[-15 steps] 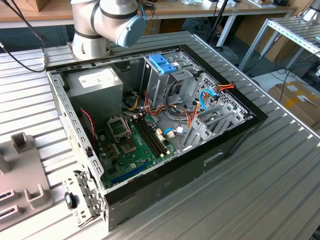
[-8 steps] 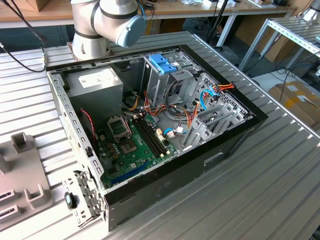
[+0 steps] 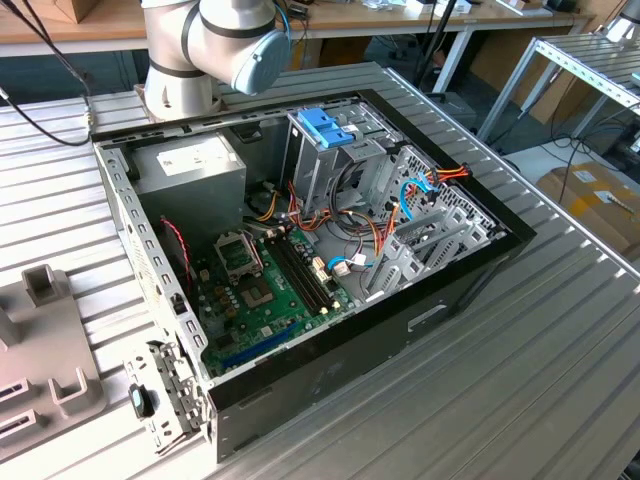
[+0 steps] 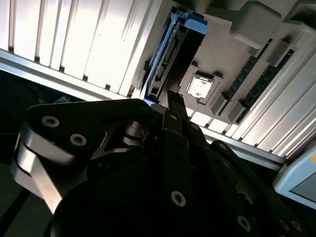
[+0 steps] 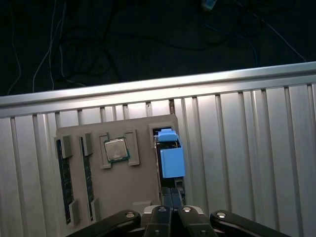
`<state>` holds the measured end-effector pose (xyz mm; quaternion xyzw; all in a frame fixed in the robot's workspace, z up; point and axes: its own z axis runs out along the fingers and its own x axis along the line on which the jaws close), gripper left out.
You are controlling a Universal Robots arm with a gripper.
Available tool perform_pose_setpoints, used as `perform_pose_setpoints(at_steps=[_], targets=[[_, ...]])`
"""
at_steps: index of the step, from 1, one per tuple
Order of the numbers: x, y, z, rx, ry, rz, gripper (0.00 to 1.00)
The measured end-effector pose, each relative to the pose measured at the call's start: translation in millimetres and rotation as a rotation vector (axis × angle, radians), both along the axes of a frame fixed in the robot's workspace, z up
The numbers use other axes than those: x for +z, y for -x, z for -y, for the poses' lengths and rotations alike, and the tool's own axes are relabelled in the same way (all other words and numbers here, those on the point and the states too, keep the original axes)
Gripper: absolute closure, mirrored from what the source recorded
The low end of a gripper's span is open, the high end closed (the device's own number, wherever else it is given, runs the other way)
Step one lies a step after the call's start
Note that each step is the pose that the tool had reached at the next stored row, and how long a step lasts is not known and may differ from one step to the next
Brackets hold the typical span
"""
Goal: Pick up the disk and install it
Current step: 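Pick up the disk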
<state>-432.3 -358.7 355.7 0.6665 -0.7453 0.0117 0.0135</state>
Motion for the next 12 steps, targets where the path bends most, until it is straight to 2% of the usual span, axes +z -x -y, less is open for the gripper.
perform_pose_setpoints(at_steps=[5,12], targets=[[-1.9,-0.1,-0.1,0.067,0.0000,0.0001,0.89],[-4.2,-0.2,-1.0,0.072,0.0001,0.0019,0.89]])
